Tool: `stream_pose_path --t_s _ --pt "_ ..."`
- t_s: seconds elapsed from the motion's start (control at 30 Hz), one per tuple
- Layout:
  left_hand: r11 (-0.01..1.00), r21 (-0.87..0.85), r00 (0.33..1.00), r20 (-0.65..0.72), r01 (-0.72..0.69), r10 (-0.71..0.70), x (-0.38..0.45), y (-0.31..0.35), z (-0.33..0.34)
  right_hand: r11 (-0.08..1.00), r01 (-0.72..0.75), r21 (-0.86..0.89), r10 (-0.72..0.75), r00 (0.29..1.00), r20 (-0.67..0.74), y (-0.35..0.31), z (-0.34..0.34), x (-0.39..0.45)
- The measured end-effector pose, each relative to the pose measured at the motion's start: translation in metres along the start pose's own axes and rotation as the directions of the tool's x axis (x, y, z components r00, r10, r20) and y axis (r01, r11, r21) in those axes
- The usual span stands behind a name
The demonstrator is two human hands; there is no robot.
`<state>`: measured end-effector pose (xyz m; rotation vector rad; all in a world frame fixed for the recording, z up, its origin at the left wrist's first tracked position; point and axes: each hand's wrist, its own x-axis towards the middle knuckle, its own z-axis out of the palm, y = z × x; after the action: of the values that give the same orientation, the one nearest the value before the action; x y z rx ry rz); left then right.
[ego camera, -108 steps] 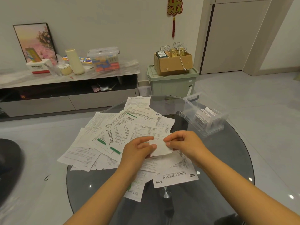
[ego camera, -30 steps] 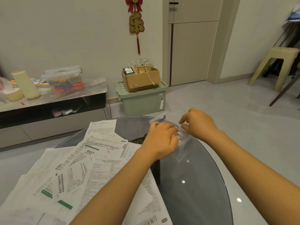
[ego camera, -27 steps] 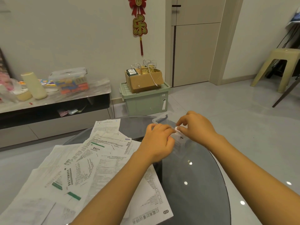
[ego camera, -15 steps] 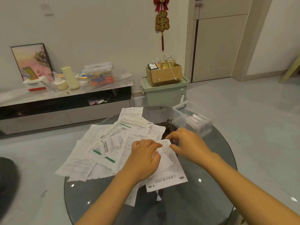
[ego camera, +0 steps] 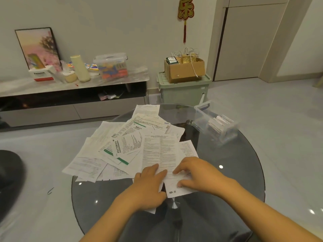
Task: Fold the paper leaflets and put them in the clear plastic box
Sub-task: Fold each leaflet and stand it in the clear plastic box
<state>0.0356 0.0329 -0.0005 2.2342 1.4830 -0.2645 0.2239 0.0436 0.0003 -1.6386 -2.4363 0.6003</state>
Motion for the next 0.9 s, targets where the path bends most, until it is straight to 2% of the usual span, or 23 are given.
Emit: stream_pose_path --t_s 0.1,0.2,0.23,0.3,0.37,0.43,0.53,0.6,0.67,0.8,0.9 --pt "0.992 -0.108 0.997 0.019 -0.066 0.068 0.005 0.004 0.000 0.999 0.035 -0.008 -0.035 0.999 0.033 -0.002 0.005 0.002" --pt "0.949 -0.296 0.994 -0.061 -0.108 0.094 0.007 0.004 -0.003 0.999 0.026 -0.019 -0.026 1.000 0.002 0.000 0.007 0.003" --pt "0.950 -0.293 0.991 -0.110 -0.108 0.079 0.008 0.001 -0.003 0.999 0.017 -0.037 -0.017 1.000 -0.021 0.001 0.007 0.004" --pt "0.984 -0.151 0.978 -0.200 -0.091 0.059 0.012 -0.007 0.001 0.998 -0.002 -0.063 -0.001 0.999 -0.040 0.005 0.007 0.005" --pt "0.996 -0.060 0.974 -0.219 -0.071 0.056 0.016 -0.016 0.004 0.998 -0.021 -0.055 0.018 0.999 -0.041 0.008 0.006 0.006" --pt "0.993 -0.091 0.975 -0.214 -0.072 0.051 0.018 -0.020 0.003 0.996 -0.021 -0.086 0.017 0.999 -0.043 0.009 0.006 0.008" --pt "0.989 -0.102 0.955 -0.288 -0.104 0.071 0.018 -0.025 0.000 0.995 0.000 -0.103 -0.006 0.998 -0.058 0.009 0.006 0.010" --pt "0.983 -0.136 0.947 -0.312 -0.125 0.077 0.019 -0.028 -0.001 0.999 0.000 -0.040 -0.003 0.997 -0.073 0.009 0.003 0.010" --pt "0.959 -0.256 0.951 -0.305 -0.124 0.042 0.019 -0.031 -0.002 0.997 -0.022 0.070 0.029 0.994 -0.101 0.009 -0.004 0.007" --pt "0.830 -0.543 0.961 -0.274 -0.130 -0.028 0.013 -0.033 -0.010 0.943 -0.038 0.329 0.084 0.988 -0.127 0.007 -0.012 0.000" --pt "0.759 -0.638 0.958 -0.278 -0.129 -0.071 0.012 -0.030 -0.011 0.921 -0.094 0.378 0.156 0.978 -0.137 0.007 -0.008 0.001"
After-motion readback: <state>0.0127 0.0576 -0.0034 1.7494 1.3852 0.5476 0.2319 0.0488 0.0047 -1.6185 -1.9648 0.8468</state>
